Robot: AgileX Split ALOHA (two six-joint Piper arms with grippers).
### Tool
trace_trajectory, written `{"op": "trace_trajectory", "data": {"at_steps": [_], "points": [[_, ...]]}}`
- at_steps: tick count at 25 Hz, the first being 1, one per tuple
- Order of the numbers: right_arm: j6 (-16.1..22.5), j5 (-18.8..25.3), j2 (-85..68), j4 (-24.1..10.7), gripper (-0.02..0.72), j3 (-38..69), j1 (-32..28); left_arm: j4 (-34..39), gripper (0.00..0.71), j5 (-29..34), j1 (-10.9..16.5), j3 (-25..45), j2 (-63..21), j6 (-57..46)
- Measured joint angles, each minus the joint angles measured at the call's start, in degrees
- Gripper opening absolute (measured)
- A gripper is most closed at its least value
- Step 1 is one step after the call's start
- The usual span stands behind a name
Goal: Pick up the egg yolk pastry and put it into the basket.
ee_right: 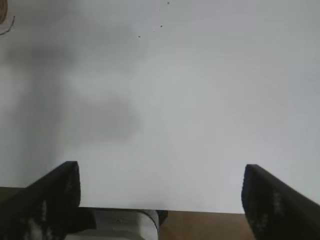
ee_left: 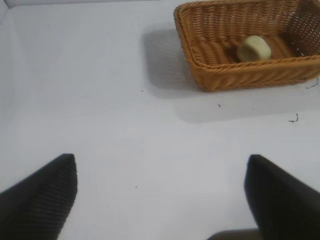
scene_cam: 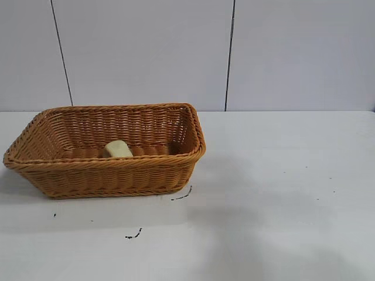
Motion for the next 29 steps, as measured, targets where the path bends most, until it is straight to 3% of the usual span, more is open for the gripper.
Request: {"op": "trace_trajectory", "data": {"at_steps": [4, 11, 29], "points": [[-0.11, -4.22, -14.96, 0.00, 0.632, 9.31, 0.00, 0.00, 0.693, 0.00, 0.00, 0.00, 0.00, 0.00], [1.18, -4.82, -32.79, 0.83, 0.632, 17.27, 0.00, 0.00, 0.693, 0.00, 0.00, 0.00, 0.00, 0.00], [1.95, -5.55, -40.22, 0.70, 0.632, 17.26, 0.00, 0.00, 0.693, 0.00, 0.00, 0.00, 0.00, 0.00]]}}
